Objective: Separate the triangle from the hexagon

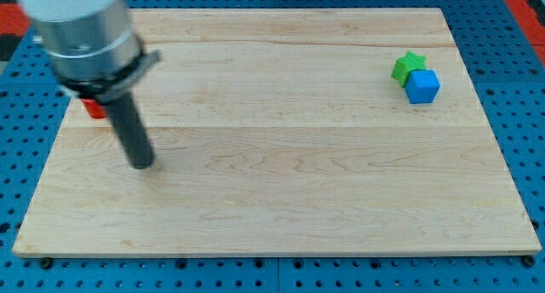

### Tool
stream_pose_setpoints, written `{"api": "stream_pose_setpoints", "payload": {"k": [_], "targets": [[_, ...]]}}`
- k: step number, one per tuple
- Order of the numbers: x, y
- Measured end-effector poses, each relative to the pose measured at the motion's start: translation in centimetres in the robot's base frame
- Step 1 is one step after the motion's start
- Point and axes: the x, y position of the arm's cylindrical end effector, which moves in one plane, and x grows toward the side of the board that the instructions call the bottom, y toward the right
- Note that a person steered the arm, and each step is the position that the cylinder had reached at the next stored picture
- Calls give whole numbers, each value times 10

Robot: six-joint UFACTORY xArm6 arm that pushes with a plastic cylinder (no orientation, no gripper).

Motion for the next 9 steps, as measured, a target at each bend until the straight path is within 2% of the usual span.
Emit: {"api": "stream_pose_setpoints", "payload": {"k": [1, 2, 3, 4, 5, 6, 8, 9], "targets": [[-36, -71], [-55, -110], [-66, -112], [-100, -112], [-151, -109], [-179, -81], [-171, 5], [-155, 6]]}}
